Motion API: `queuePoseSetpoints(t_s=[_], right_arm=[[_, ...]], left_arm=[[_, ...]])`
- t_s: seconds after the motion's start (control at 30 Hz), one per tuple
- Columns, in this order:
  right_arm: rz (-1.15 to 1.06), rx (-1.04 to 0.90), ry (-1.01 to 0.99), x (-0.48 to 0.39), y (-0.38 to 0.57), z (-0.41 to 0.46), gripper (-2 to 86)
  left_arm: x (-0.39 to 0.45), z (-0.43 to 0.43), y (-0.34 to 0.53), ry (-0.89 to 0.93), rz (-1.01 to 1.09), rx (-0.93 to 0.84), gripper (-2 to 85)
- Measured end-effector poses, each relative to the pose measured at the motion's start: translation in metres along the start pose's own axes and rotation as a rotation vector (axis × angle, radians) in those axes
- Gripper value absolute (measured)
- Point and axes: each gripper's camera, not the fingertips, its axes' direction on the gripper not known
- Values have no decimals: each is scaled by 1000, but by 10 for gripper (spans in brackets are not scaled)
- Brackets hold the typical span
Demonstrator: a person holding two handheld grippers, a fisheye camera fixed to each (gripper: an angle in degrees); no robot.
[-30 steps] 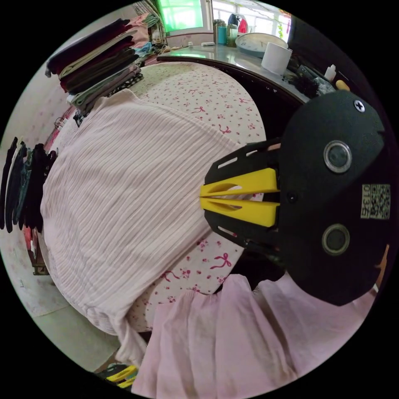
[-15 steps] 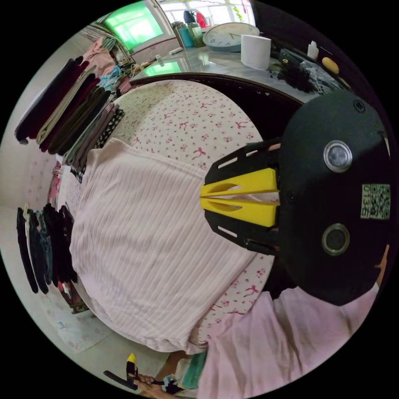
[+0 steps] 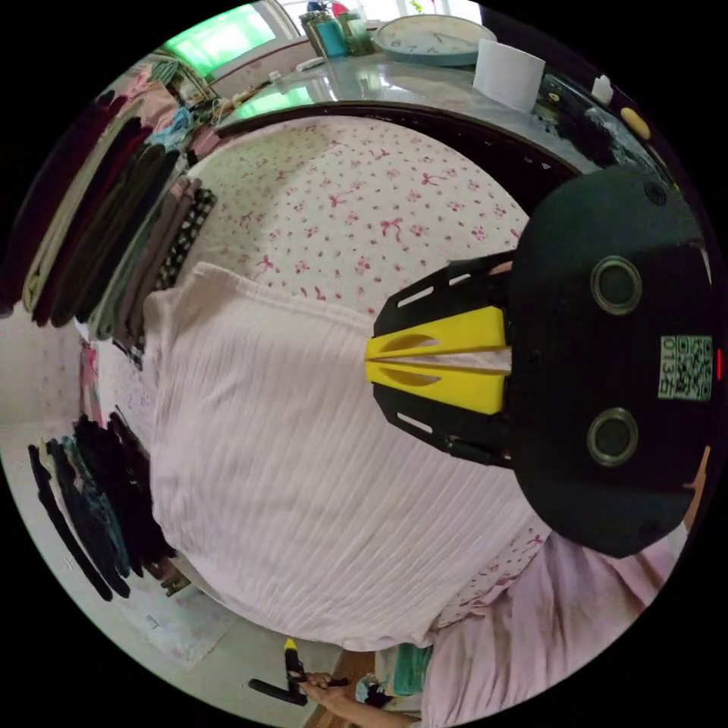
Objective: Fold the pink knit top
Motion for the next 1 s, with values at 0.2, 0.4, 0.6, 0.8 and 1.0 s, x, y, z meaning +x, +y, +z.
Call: queuePoseSetpoints(t_s=[0.2,0.4,0.6,0.8,1.0], right_arm=[[-7,151,33,48,-108,-12,78],[91,116,-50,77,-245,31,151],[-14,-145,-47,62,-303,102,71],[-576,162,218,-32,-297,6,42],[-613,744,703,-74,-303,-127,52]], left_arm=[[9,-33,-42,-91,76,98,63],[80,10,-126,-106,294,66,74],[137,80,-142,-229,485,-65,71],[146,113,-129,-237,558,-111,68],[140,127,-129,-263,540,-120,62]])
